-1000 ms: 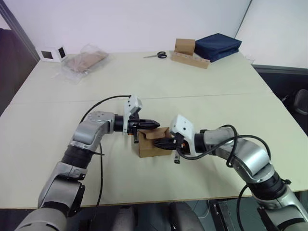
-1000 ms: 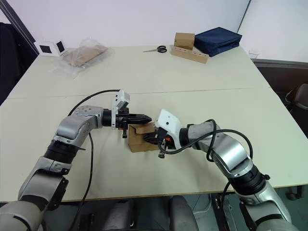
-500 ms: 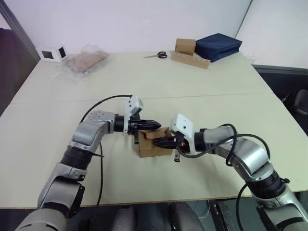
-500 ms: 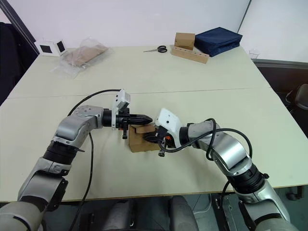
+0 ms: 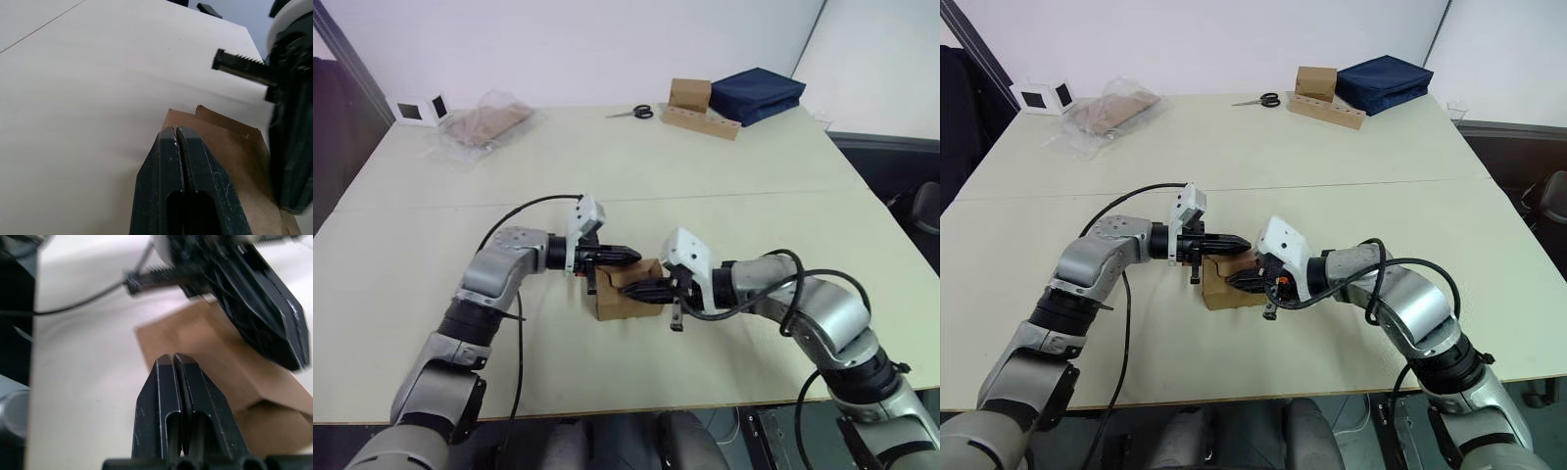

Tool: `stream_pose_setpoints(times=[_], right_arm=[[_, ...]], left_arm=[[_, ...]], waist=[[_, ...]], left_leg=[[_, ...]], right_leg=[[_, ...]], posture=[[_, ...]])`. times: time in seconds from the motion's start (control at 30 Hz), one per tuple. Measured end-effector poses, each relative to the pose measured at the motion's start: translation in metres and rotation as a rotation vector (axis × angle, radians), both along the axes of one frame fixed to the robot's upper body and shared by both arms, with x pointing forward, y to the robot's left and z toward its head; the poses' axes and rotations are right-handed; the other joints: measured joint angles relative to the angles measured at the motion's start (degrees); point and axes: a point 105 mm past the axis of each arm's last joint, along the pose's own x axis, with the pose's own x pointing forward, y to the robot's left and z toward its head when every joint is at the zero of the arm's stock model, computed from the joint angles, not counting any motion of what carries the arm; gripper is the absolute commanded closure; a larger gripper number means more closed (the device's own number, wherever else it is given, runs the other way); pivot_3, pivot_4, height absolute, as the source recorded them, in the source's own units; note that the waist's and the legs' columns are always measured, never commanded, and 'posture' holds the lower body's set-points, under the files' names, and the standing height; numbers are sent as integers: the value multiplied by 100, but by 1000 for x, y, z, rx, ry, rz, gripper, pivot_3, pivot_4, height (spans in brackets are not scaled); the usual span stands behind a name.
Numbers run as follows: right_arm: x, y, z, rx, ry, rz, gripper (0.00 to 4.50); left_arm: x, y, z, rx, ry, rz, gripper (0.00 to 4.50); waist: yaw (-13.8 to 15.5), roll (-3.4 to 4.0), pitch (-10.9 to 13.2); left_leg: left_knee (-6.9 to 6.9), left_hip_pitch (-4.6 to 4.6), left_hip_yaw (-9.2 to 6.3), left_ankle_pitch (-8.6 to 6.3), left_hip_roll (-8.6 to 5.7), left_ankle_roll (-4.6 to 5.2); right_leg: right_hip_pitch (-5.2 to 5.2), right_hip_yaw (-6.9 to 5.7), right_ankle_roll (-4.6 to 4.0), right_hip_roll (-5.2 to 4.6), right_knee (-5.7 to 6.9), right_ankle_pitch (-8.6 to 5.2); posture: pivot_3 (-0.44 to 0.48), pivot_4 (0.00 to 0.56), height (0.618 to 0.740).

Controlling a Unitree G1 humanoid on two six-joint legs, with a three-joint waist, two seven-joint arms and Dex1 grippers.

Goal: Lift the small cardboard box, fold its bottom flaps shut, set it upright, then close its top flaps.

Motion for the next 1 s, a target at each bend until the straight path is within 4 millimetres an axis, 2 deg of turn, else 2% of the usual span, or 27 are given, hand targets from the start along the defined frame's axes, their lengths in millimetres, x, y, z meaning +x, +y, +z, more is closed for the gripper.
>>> stream_pose_setpoints(times=[0.4, 0.77, 0.87, 1.0], right_arm=[[17, 1, -2, -3, -41, -28, 4500], [10, 0, -1, -7, -38, -7, 4500], [5, -8, 7, 5, -29, -11, 4500], [9, -13, 25, 77, -43, -58, 4500]], left_arm=[[-7, -1, 2, -11, -15, -11, 4476], [-15, 12, -1, 20, -21, 2, 4476], [-19, 15, -11, 27, -9, 8, 4476], [-21, 15, -12, 26, -23, 15, 4476]], waist=[[2, 0, 0], [-1, 0, 0], [12, 0, 0], [13, 0, -1]], left_leg=[[0, 0, -1, 0, 0, 0], [0, 0, -1, 0, 1, 0], [1, 0, -1, 0, 0, 0], [1, 3, -1, 0, 1, 0]], right_leg=[[0, 0, 0, 0, 0, 0], [0, 0, 0, -1, 0, 0], [2, 0, 0, -1, 0, 0], [4, 0, 0, 0, 1, 0]], posture=[[0, 150, 740], [0, 150, 740], [0, 150, 740], [0, 150, 740]])
